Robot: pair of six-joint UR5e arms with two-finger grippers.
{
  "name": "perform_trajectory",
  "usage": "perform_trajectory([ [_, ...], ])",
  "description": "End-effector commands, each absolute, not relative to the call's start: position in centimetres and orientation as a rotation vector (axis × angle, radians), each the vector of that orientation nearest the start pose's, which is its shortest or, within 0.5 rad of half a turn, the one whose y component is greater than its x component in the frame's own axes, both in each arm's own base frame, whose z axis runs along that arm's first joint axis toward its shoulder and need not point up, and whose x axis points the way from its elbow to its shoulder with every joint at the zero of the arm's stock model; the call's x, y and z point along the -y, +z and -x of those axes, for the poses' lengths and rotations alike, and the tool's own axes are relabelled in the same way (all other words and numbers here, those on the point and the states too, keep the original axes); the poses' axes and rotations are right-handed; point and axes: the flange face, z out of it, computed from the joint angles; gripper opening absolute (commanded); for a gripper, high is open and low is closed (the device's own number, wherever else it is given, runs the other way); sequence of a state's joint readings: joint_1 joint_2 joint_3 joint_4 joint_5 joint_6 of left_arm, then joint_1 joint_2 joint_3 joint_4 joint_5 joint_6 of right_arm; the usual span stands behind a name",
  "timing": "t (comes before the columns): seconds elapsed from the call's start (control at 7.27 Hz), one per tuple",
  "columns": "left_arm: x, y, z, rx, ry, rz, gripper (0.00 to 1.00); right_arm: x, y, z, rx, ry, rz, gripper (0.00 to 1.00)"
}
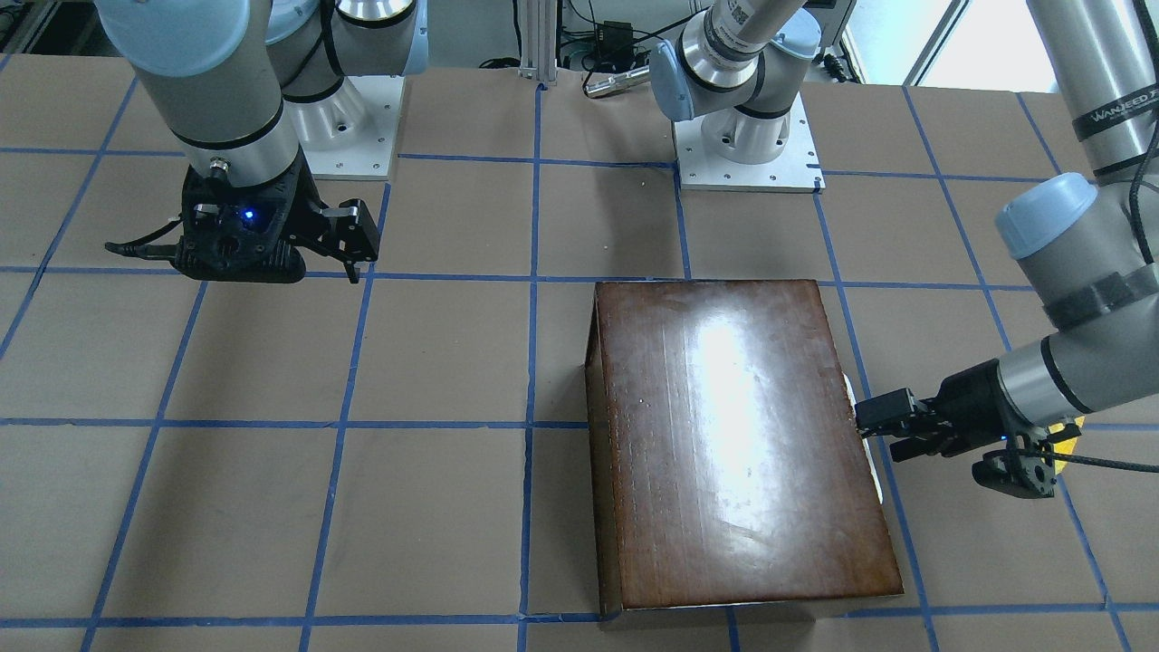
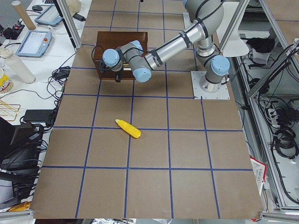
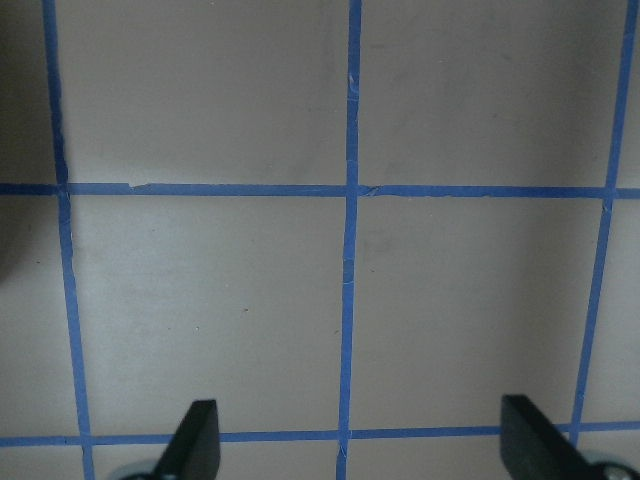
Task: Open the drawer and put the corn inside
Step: 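Close the left gripper around the white drawer handle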
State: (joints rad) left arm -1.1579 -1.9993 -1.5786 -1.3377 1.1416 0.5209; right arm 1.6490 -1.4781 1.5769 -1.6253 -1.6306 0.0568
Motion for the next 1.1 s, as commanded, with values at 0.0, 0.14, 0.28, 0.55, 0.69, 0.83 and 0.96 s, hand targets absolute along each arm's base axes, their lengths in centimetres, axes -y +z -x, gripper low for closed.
perform_trajectory([
  [0.0,63.3,27.4,-9.0,-3.602,-0.046,-0.117,1.0,51.3,44.3,-16.8,-3.202,0.067,0.037,1.0],
  [0.14,63.4,27.9,-9.4,-3.582,-0.052,-0.118,1.0,51.3,44.3,-16.8,-3.203,0.067,0.037,1.0],
  [0.28,63.3,27.6,-9.4,-3.579,-0.037,-0.117,1.0,51.3,44.4,-16.8,-3.203,0.062,0.036,1.0],
  [0.55,63.0,26.8,-9.3,-3.586,-0.012,-0.111,1.0,51.4,44.3,-16.8,-3.203,0.065,0.037,1.0],
  [0.69,63.0,26.7,-9.3,-3.587,-0.01,-0.111,1.0,51.3,44.3,-16.8,-3.203,0.065,0.037,1.0],
  [0.83,63.0,26.5,-9.3,-3.59,-0.004,-0.109,1.0,51.3,44.4,-16.8,-3.203,0.065,0.037,1.0],
  [0.96,63.1,26.5,-9.3,-3.589,-0.006,-0.109,1.0,51.3,44.4,-16.8,-3.203,0.062,0.036,1.0],
])
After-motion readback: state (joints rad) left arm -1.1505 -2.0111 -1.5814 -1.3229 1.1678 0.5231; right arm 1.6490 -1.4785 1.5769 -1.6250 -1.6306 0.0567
